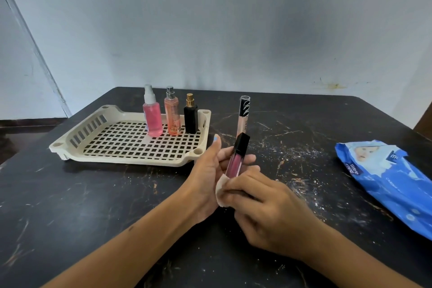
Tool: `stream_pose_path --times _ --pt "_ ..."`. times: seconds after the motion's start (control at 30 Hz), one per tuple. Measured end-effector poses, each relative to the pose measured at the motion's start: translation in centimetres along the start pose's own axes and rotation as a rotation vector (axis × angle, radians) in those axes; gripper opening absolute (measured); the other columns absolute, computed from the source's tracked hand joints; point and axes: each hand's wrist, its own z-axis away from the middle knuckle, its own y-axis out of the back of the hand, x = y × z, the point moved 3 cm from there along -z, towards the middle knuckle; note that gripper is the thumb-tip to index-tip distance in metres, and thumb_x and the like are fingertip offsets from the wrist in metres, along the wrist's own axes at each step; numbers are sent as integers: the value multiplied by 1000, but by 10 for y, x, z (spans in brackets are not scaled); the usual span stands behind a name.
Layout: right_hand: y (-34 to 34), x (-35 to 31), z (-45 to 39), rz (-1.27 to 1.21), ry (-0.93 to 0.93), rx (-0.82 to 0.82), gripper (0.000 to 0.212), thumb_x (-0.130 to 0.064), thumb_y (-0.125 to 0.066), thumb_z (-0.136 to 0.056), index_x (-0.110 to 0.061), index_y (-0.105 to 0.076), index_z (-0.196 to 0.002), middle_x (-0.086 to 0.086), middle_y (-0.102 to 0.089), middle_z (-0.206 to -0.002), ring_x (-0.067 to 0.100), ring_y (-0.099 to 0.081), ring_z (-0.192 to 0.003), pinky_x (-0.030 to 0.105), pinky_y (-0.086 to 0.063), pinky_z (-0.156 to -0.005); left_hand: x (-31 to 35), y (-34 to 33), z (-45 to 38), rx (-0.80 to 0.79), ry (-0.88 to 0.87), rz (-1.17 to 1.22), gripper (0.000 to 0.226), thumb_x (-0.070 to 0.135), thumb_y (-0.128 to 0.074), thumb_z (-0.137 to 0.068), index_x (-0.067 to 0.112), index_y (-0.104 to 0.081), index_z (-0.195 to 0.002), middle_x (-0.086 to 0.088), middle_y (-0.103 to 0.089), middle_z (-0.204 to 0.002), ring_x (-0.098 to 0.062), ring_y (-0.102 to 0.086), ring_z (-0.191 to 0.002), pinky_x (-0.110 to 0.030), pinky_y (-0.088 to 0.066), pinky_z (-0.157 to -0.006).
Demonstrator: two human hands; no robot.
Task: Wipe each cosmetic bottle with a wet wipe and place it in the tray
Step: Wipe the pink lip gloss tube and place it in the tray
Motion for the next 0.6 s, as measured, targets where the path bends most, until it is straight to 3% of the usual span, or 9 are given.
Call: stream_pose_path --times 0.1,0.2,0.3,0.43,0.5,0.6 --pt "-1 7 3 -26 -64 83 20 1 -56 -80 -3 -73 -88 9 -67 -93 23 -61 -81 29 -52 -78 -2 0 0 -66 7 -22 51 44 -33 -96 5 -64 -107 -17 -66 -106 -29 -62 -95 -37 -49 -85" --pt "-1 25 7 -17 -281 214 21 3 -62 -82 -3 -73 -99 6 -66 -100 17 -63 -91 23 -51 -84 -6 -3 3 -174 7 -95 41 40 -43 -88 10 -67 -103 -7 -67 -91 -16 -61 -78 -29 -54 -67" --pt "1 34 9 -17 -414 246 22 -8 -60 -89 -3 -71 -107 4 -65 -104 13 -61 -95 15 -48 -87 -6 -5 4 -220 -6 -89 46 35 -50 -79 7 -65 -113 -13 -64 -100 -18 -62 -86 -36 -57 -76" --pt "-2 26 7 -17 -300 162 25 1 -65 -81 -2 -72 -105 5 -64 -104 16 -61 -93 17 -48 -87 -6 -1 4 -170 16 -63 38 34 -39 -95 8 -67 -98 -4 -64 -78 -10 -59 -62 -21 -50 -55" --pt "-3 16 5 -43 -177 118 24 4 -64 -77 -1 -73 -99 6 -64 -103 21 -62 -89 24 -50 -86 -4 -1 4 -161 30 -79 38 34 -43 -94 9 -70 -90 -4 -68 -81 -10 -60 -63 -21 -46 -57" --pt "-4 5 3 -79 -41 63 22 4 -64 -75 -3 -75 -92 8 -68 -96 23 -62 -85 29 -52 -82 0 -3 6 -104 -9 -43 40 20 -55 -88 -2 -53 -121 -21 -67 -109 -27 -68 -84 -34 -56 -71"
